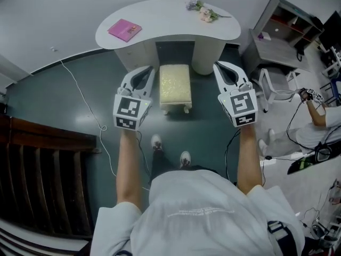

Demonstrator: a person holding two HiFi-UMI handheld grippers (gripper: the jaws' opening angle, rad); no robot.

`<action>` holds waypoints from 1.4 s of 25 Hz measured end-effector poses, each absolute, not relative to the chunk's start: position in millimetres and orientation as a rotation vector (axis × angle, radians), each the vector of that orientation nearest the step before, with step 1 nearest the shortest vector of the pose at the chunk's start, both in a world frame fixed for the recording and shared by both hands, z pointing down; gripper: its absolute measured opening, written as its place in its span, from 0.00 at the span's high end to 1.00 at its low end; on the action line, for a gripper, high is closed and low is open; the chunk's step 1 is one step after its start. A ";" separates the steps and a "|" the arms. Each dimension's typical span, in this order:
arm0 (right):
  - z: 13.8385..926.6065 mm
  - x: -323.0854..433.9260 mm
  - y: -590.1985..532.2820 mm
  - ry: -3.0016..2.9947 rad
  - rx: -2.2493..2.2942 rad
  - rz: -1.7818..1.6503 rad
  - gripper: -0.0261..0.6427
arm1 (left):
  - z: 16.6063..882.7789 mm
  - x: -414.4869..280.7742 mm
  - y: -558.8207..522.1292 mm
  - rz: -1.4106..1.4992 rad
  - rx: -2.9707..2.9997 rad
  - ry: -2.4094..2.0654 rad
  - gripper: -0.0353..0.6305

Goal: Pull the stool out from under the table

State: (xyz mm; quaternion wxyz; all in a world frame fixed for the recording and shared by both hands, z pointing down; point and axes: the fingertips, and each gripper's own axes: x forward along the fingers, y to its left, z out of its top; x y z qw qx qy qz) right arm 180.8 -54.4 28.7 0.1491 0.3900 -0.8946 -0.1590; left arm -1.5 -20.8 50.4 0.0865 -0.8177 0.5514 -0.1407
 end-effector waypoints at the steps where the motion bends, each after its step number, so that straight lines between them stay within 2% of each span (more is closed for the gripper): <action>1: 23.0 180.6 -48.8 -2.576 1.120 -0.475 0.94 | 42.6 2.0 -15.4 -0.400 -2.420 1.644 0.92; 11: -8.0 172.2 -3.6 -2.663 1.047 -0.548 0.94 | 0.5 26.8 29.1 -0.329 -2.378 1.553 0.92; 35: 0.3 169.8 -1.4 -2.664 1.004 -0.546 0.94 | 16.1 32.3 34.4 -0.432 -2.363 1.544 0.92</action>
